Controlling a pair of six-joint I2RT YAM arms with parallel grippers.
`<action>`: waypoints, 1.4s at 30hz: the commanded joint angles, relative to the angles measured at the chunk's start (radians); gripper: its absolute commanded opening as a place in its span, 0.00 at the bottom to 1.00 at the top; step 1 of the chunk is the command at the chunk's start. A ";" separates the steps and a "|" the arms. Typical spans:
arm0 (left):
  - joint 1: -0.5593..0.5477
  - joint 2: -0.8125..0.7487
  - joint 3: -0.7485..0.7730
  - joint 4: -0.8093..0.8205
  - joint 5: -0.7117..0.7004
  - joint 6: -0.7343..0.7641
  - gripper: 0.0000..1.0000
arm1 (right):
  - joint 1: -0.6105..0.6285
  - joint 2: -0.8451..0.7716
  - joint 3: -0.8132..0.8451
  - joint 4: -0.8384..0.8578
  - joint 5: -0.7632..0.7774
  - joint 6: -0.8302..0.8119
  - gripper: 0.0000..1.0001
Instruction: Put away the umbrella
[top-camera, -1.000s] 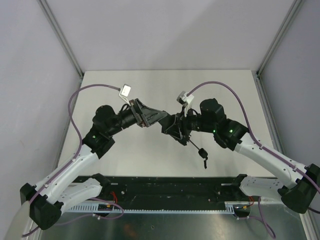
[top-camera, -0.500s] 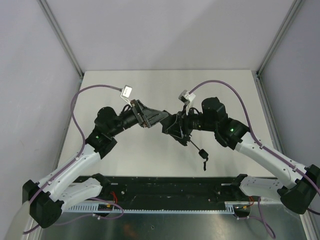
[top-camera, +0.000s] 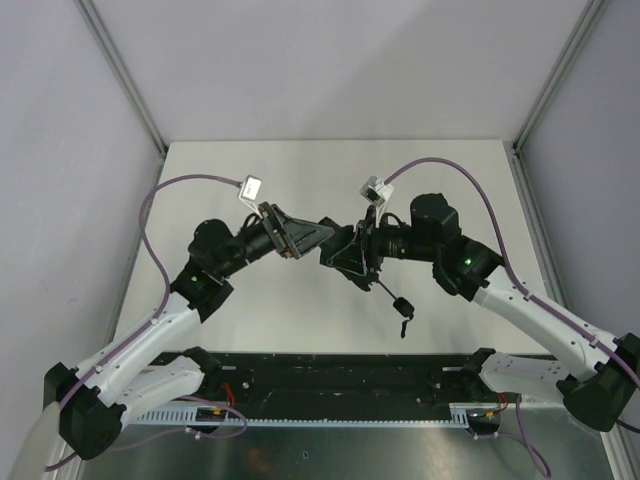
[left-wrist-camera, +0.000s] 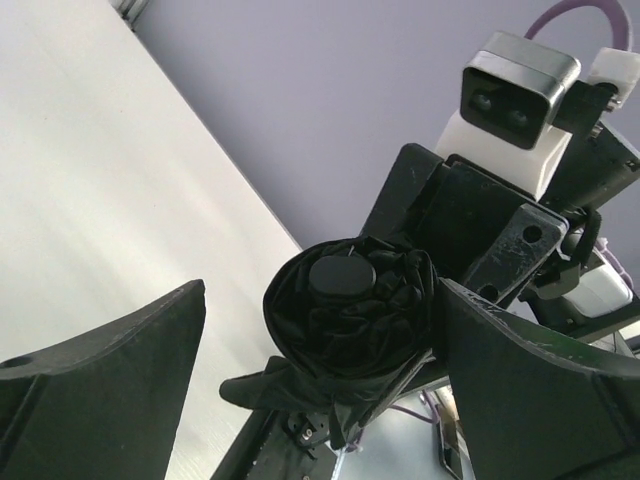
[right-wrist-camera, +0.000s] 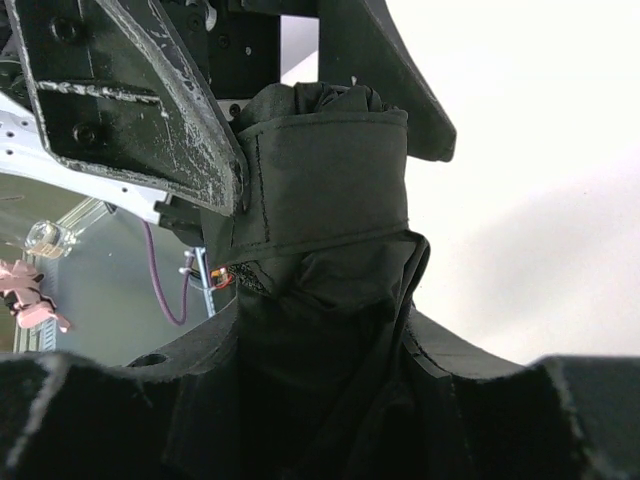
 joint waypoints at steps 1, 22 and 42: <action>-0.004 0.002 0.008 0.069 0.055 0.040 0.97 | -0.001 -0.026 0.034 0.193 -0.065 0.049 0.00; -0.005 0.044 -0.051 0.507 0.178 -0.184 0.88 | -0.017 0.025 0.008 0.315 -0.186 0.141 0.00; -0.012 0.061 -0.040 0.535 0.171 -0.178 0.07 | -0.011 0.039 0.006 0.305 -0.121 0.154 0.09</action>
